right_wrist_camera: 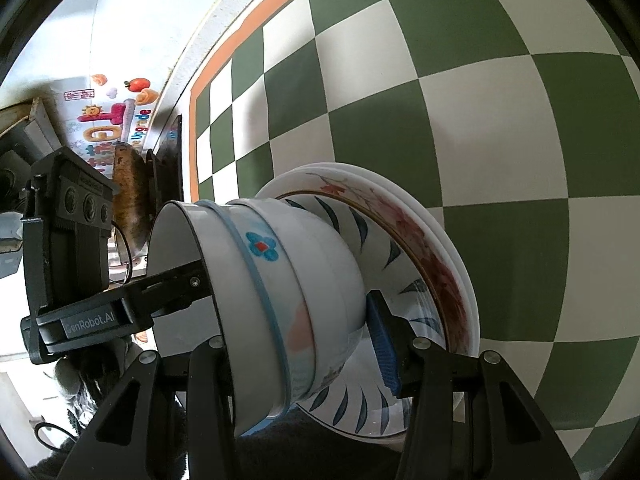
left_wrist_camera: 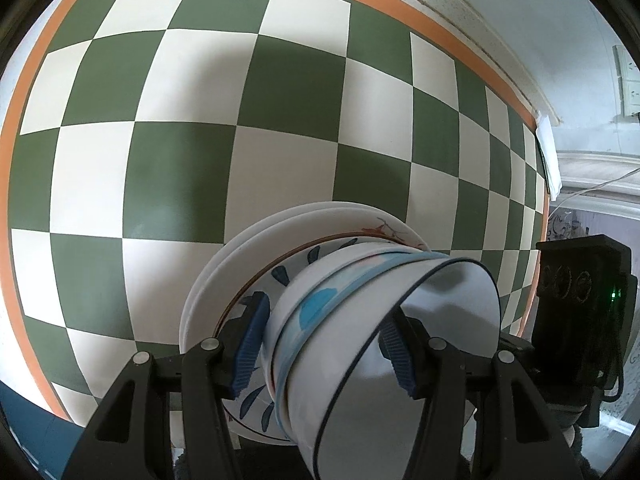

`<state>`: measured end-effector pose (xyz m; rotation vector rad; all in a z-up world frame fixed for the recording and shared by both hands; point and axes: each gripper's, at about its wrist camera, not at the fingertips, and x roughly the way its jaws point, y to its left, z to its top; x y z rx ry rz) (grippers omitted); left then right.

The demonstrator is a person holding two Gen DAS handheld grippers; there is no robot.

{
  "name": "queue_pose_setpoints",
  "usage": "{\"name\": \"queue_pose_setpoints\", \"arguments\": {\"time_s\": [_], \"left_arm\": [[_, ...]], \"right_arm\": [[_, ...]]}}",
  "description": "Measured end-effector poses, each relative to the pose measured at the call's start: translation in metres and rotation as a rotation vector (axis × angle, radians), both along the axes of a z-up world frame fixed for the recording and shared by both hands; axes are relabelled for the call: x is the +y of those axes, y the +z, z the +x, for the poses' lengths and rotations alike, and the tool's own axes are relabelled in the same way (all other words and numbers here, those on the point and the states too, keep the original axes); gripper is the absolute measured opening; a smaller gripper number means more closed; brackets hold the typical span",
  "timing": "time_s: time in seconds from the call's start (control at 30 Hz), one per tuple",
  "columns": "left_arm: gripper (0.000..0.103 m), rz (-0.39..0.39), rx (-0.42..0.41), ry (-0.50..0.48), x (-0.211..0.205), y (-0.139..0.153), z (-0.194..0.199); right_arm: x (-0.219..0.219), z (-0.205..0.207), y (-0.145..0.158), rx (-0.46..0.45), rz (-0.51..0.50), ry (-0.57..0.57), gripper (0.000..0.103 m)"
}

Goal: Organize plates and bowls
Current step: 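Carry the bowl stack with both grippers over the leaf-pattern plate stack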

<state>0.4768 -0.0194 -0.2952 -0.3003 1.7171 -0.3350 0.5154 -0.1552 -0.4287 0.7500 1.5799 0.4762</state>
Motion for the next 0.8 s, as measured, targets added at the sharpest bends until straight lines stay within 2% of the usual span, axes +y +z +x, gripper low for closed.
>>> {"name": "queue_pose_setpoints", "arguments": {"time_s": [0.5, 0.8], "left_arm": [[0.053, 0.0, -0.002, -0.009, -0.001, 0.003, -0.003], [0.053, 0.052, -0.104, -0.036, 0.001, 0.029, -0.012]], "right_arm": [[0.004, -0.003, 0.006, 0.011, -0.049, 0.008, 0.053], [0.001, -0.011, 0.033, -0.048, -0.118, 0.032, 0.053]]}}
